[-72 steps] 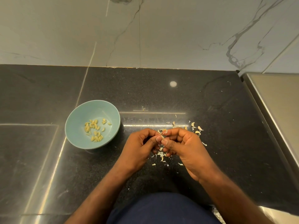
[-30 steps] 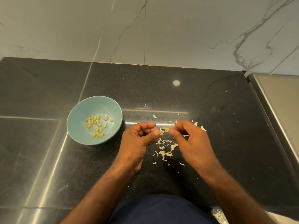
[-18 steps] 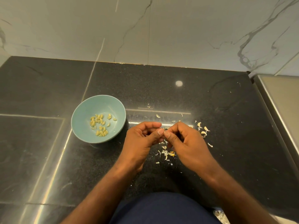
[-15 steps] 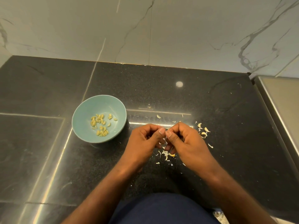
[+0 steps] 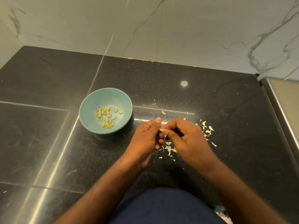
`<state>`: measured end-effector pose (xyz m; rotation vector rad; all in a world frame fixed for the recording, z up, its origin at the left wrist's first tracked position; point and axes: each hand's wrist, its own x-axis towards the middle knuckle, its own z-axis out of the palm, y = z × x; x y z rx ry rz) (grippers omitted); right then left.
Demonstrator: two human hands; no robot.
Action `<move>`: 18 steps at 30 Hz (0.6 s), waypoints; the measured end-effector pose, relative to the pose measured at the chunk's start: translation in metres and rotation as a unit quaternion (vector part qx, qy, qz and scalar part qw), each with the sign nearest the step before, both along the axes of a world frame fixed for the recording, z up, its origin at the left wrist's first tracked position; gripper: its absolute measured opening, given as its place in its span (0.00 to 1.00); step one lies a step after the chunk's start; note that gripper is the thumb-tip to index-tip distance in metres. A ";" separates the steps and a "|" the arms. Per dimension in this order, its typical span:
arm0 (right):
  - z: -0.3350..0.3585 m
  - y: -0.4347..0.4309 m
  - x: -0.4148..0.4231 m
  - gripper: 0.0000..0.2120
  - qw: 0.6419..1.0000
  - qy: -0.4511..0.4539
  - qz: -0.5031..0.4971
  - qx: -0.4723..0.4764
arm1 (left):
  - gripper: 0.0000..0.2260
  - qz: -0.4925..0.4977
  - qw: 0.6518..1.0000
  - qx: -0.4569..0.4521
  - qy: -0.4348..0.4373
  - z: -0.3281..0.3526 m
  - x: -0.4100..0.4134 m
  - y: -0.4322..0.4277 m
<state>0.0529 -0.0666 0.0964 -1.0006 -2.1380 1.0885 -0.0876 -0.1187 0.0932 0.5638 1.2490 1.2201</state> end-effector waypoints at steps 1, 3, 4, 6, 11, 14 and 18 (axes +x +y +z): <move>-0.001 0.000 -0.002 0.04 0.998 0.024 -0.020 -0.048 | 0.14 0.012 1.000 0.004 -0.004 -0.001 -0.003 -0.001; -0.002 0.001 -0.003 0.05 0.988 0.067 -0.046 -0.133 | 0.13 0.020 1.000 0.018 0.008 -0.005 -0.010 -0.003; -0.003 0.003 -0.004 0.05 0.983 0.082 -0.049 -0.159 | 0.10 0.019 0.999 0.028 0.016 -0.006 -0.013 -0.004; -0.003 0.003 -0.005 0.05 0.976 0.098 -0.044 -0.187 | 0.07 0.022 0.999 0.041 0.020 -0.008 -0.016 -0.007; -0.006 0.004 -0.015 0.04 0.946 0.161 -0.060 -0.275 | 0.04 0.059 0.997 0.054 0.002 -0.013 -0.017 -0.006; -0.007 0.007 -0.021 0.08 0.904 0.214 -0.077 -0.363 | 0.04 0.088 0.994 0.057 -0.013 -0.015 -0.016 -0.006; -0.011 0.011 -0.028 0.11 0.867 0.227 -0.077 -0.436 | 0.08 0.128 0.990 0.056 -0.011 -0.018 -0.018 -0.007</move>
